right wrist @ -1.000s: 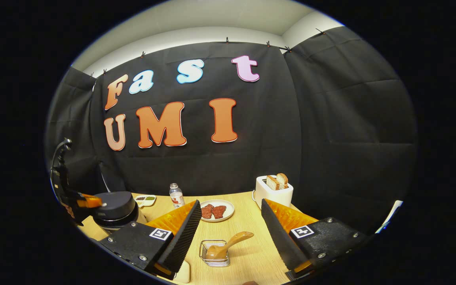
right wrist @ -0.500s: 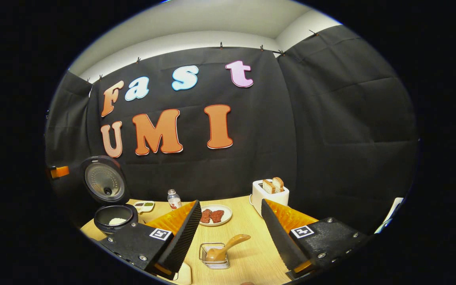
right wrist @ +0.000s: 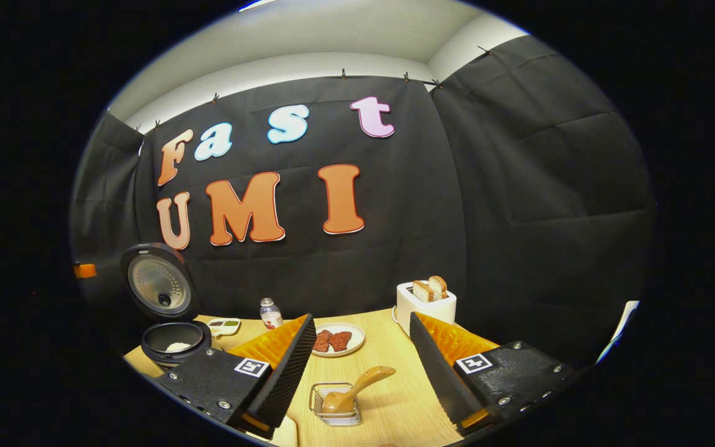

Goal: Close the left gripper, press the button to open the rice cooker; take a wooden spoon from the chopstick holder with the right hand, scoop a spoonful of rice and pour it into the rice cooker, then put the wooden spoon back into the chopstick holder.

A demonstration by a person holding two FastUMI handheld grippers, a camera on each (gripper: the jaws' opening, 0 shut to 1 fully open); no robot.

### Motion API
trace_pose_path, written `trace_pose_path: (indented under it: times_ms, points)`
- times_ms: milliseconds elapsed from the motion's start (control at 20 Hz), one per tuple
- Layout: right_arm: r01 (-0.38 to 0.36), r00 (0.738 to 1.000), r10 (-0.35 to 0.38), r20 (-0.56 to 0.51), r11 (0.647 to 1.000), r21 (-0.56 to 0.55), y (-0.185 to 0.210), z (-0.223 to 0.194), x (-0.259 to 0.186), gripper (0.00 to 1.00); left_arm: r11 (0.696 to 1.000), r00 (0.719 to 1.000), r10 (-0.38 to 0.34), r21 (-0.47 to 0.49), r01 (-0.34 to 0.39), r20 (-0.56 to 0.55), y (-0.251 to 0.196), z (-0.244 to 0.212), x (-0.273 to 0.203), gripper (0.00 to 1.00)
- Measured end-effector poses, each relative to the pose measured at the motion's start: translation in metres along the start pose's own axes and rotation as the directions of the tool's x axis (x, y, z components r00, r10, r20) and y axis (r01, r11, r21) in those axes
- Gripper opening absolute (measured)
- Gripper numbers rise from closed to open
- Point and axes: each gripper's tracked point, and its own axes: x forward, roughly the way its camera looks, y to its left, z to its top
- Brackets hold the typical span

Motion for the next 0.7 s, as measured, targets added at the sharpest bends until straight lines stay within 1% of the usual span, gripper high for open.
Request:
trace_pose_path:
  times_ms: [100, 300, 350, 450, 500, 650, 700]
  points:
    - [0.020, 0.999, -0.020, -0.035, 1.000, 0.011, -0.007, -0.022, 0.009, 0.94, 1.000, 1.000, -0.005, 0.005, 0.005, 0.031, 0.005, 0.002, -0.006, 0.50]
    - [0.073, 0.993, -0.071, -0.093, 0.997, 0.012, -0.023, -0.066, 0.028, 0.94, 1.000, 0.998, -0.026, -0.004, 0.027, 0.063, 0.009, 0.003, -0.016, 0.94]
    - [0.082, 0.991, -0.079, -0.112, 0.996, 0.019, -0.025, -0.077, 0.032, 0.94, 1.000, 0.998, -0.027, -0.007, 0.027, 0.065, 0.010, 0.005, -0.019, 0.90]
    - [0.081, 0.986, -0.070, -0.150, 0.995, 0.066, -0.023, -0.097, 0.039, 0.94, 1.000, 0.996, -0.026, 0.000, 0.026, 0.083, 0.015, 0.006, -0.023, 1.00]
    - [0.080, 0.984, -0.065, -0.166, 0.993, 0.086, -0.021, -0.107, 0.043, 0.94, 1.000, 0.995, -0.020, 0.012, 0.019, 0.098, 0.020, 0.007, -0.024, 0.98]
    - [0.086, 0.977, -0.062, -0.206, 0.990, 0.112, -0.017, -0.130, 0.057, 0.93, 1.000, 0.992, 0.010, 0.023, -0.013, 0.124, 0.033, 0.006, -0.026, 0.97]
    - [0.085, 0.974, -0.055, -0.220, 0.988, 0.129, -0.015, -0.135, 0.059, 0.93, 1.000, 0.992, 0.018, 0.017, -0.020, 0.123, 0.036, 0.003, -0.026, 1.00]
